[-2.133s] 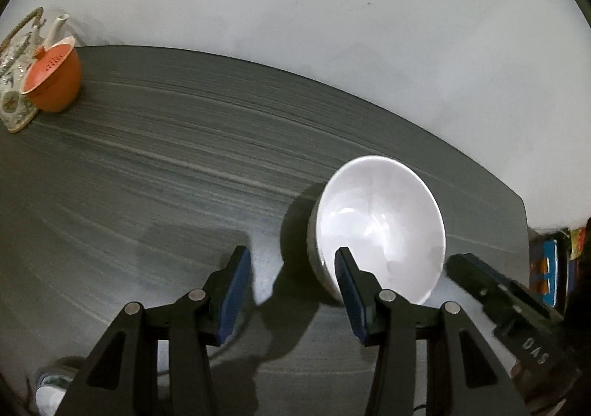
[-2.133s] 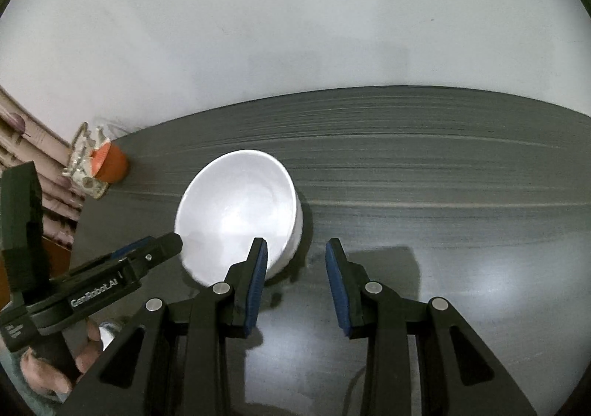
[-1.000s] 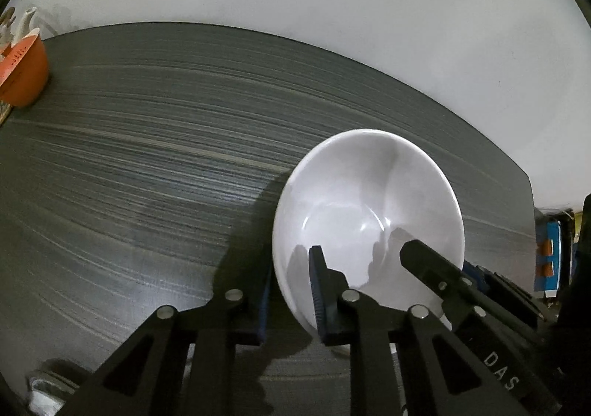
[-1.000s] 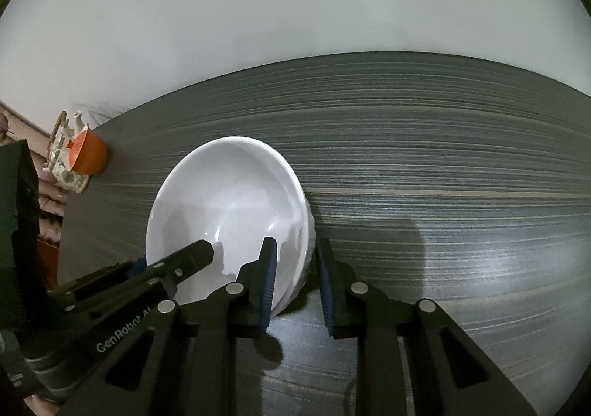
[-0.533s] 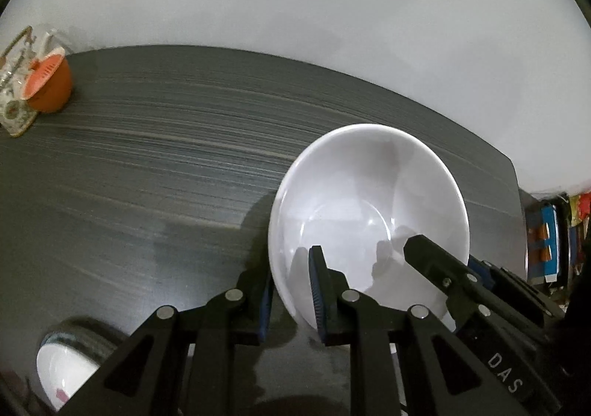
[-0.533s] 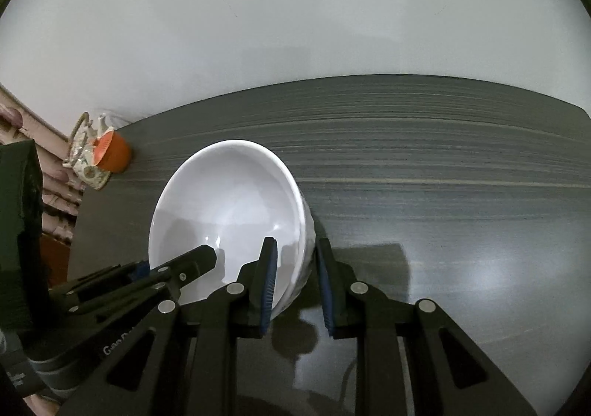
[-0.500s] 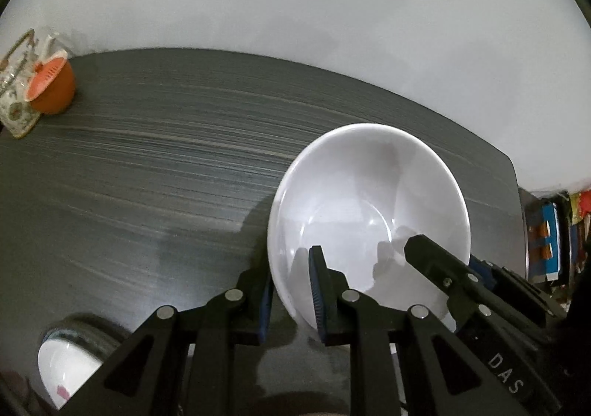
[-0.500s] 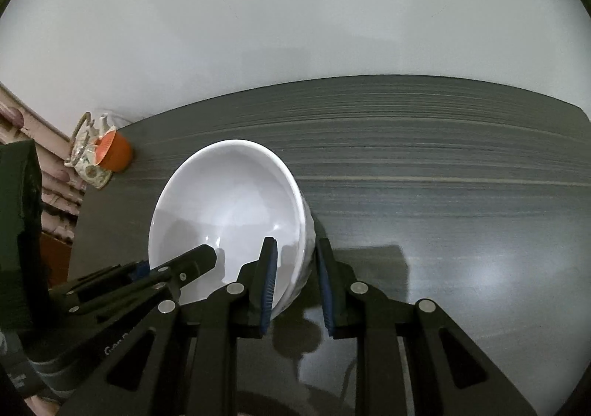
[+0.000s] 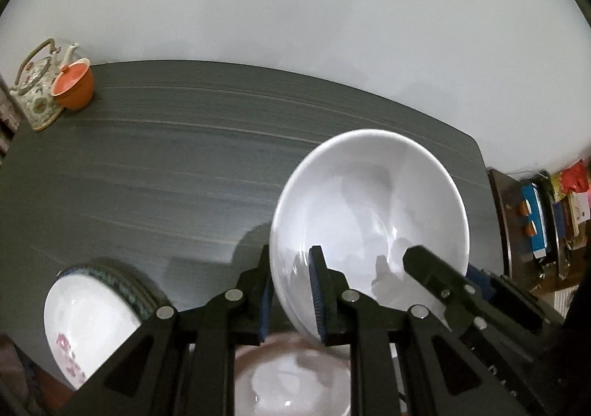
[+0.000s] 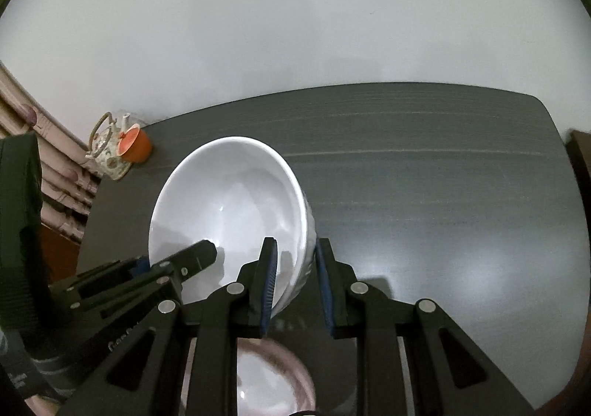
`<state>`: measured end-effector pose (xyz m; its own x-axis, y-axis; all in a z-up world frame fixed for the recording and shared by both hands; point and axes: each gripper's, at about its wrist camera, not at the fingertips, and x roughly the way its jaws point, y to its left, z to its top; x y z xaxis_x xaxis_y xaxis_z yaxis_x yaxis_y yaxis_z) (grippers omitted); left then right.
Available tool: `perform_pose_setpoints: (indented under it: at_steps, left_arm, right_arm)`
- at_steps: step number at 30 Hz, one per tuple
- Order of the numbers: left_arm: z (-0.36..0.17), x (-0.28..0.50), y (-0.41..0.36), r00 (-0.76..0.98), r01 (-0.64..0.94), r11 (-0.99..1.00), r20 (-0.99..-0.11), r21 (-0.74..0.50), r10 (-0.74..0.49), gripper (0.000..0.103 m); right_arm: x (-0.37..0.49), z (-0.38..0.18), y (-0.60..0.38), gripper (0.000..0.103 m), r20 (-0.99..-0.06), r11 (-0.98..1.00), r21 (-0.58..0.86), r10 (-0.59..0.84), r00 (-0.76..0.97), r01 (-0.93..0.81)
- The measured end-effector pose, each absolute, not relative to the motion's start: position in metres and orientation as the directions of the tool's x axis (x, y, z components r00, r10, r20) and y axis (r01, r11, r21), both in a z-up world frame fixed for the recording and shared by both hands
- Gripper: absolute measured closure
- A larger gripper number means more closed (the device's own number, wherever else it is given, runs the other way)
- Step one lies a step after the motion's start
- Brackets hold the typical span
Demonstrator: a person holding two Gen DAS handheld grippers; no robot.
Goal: Organize plates and bowls
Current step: 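Lower the Dog bowl into the Rabbit bowl with the right gripper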
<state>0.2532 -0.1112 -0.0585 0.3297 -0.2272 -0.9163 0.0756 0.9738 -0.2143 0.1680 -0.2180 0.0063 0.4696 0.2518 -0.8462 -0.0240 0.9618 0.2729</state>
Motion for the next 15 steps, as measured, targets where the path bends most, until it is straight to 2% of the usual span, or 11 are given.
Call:
perform_pose_setpoints:
  at_steps: [15]
  left_arm:
    - [-0.024,0.167,-0.074,0.304,0.084,0.973,-0.924,-0.217,-0.233,0.085]
  right_arm:
    - [0.079,0.009,-0.196,0.082,-0.853,0.951,0.308,0.283,0.438,-0.015]
